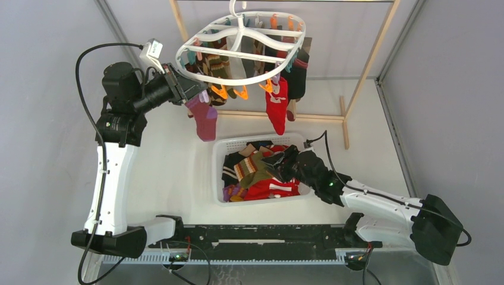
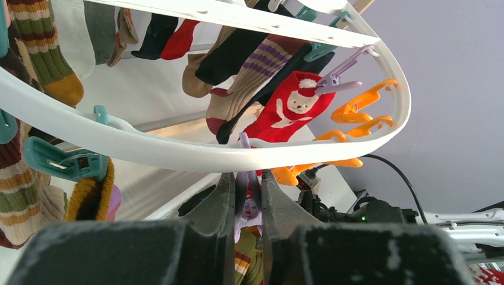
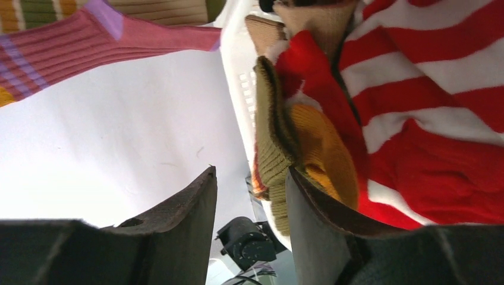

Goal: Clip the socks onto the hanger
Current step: Pick up the sock from the bin, then clamp the sock onto the hanger.

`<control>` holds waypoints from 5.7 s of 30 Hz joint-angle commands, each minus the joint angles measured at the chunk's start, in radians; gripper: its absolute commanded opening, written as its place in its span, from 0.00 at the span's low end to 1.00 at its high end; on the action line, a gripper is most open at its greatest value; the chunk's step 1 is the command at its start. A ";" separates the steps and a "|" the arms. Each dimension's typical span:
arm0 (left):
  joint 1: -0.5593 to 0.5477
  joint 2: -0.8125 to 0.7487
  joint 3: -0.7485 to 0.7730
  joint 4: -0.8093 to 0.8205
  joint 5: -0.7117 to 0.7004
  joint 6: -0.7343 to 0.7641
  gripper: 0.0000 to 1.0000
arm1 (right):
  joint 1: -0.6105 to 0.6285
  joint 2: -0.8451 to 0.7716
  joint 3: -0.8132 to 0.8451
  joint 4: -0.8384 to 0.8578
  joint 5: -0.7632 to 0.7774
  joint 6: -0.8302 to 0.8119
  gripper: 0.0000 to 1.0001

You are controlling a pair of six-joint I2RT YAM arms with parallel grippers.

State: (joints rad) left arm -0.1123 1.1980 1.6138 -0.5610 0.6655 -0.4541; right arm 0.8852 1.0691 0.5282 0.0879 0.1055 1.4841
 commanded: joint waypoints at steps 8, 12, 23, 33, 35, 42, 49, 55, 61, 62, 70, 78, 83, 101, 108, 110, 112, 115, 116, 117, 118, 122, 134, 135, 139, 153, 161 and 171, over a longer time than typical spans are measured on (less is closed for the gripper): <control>-0.004 -0.023 0.026 0.031 0.031 -0.007 0.08 | 0.040 -0.001 0.008 0.118 0.074 0.018 0.54; -0.004 -0.026 0.024 0.032 0.031 -0.005 0.07 | 0.065 -0.020 0.009 0.087 0.097 0.022 0.60; -0.004 -0.047 0.015 0.032 0.033 0.004 0.08 | 0.138 -0.050 0.101 -0.062 0.155 0.005 0.60; -0.003 -0.053 0.015 0.029 0.034 0.010 0.08 | 0.162 0.037 0.171 -0.136 0.112 0.009 0.59; -0.003 -0.052 0.017 0.030 0.036 0.011 0.08 | 0.159 0.044 0.171 -0.145 0.108 0.017 0.59; -0.003 -0.048 0.016 0.029 0.039 0.010 0.08 | 0.138 0.074 0.171 -0.176 0.094 0.035 0.60; -0.003 -0.048 0.013 0.029 0.040 0.009 0.08 | 0.111 0.081 0.171 -0.153 0.167 0.012 0.56; -0.003 -0.042 0.018 0.029 0.042 0.007 0.08 | 0.092 0.100 0.174 -0.127 0.184 0.005 0.49; -0.003 -0.044 0.023 0.027 0.042 0.012 0.08 | 0.083 0.145 0.242 -0.216 0.129 -0.018 0.54; -0.004 -0.043 0.023 0.028 0.042 0.012 0.08 | 0.084 0.146 0.250 -0.230 0.137 -0.022 0.55; -0.003 -0.033 0.026 0.029 0.042 0.008 0.08 | 0.065 0.194 0.253 -0.193 0.099 -0.015 0.53; -0.003 -0.035 0.034 0.028 0.045 0.009 0.08 | 0.074 0.216 0.250 -0.238 0.057 0.009 0.58; -0.003 -0.036 0.025 0.029 0.043 0.010 0.08 | 0.080 0.227 0.235 -0.192 0.054 0.024 0.57; -0.003 -0.039 0.017 0.032 0.042 0.008 0.08 | 0.010 0.264 0.181 0.032 0.025 0.008 0.39; -0.003 -0.035 0.017 0.038 0.045 -0.001 0.08 | 0.002 0.271 0.180 0.026 0.060 0.000 0.30; -0.003 -0.035 0.015 0.038 0.047 0.000 0.08 | 0.002 0.265 0.181 0.024 0.078 -0.015 0.23; -0.003 -0.037 0.010 0.038 0.046 -0.001 0.08 | 0.006 0.250 0.183 0.029 0.101 -0.047 0.12; -0.003 -0.039 0.004 0.037 0.046 0.000 0.08 | 0.014 0.218 0.214 0.030 0.140 -0.170 0.00; -0.003 -0.039 0.002 0.038 0.044 0.000 0.08 | 0.023 0.205 0.235 0.025 0.161 -0.230 0.00; -0.003 -0.041 0.002 0.037 0.043 0.000 0.08 | 0.037 0.184 0.258 0.014 0.194 -0.306 0.00; -0.003 -0.041 0.001 0.034 0.039 -0.001 0.08 | 0.066 0.168 0.287 0.002 0.242 -0.396 0.00; -0.003 -0.042 0.002 0.023 0.019 -0.015 0.08 | 0.214 0.128 0.371 0.037 0.447 -0.811 0.00; -0.021 -0.041 -0.065 0.016 -0.086 -0.040 0.05 | 0.305 0.240 0.605 0.046 0.468 -1.415 0.00; -0.023 -0.038 -0.066 0.014 -0.091 -0.041 0.05 | 0.308 0.262 0.633 0.043 0.467 -1.446 0.00; -0.037 -0.028 -0.070 0.018 -0.101 -0.046 0.04 | 0.316 0.334 0.741 0.043 0.442 -1.518 0.00; -0.052 -0.029 -0.078 0.023 -0.135 -0.044 0.04 | 0.313 0.485 0.959 -0.045 0.348 -1.577 0.00; -0.056 -0.031 -0.083 0.022 -0.138 -0.031 0.04 | 0.309 0.523 1.025 -0.083 0.333 -1.582 0.00; -0.074 -0.031 -0.083 0.029 -0.151 -0.030 0.04 | 0.308 0.535 1.082 -0.134 0.327 -1.605 0.00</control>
State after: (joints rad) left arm -0.1707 1.1790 1.5517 -0.5472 0.5240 -0.4816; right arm 1.1934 1.5997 1.5429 -0.0402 0.4419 -0.0948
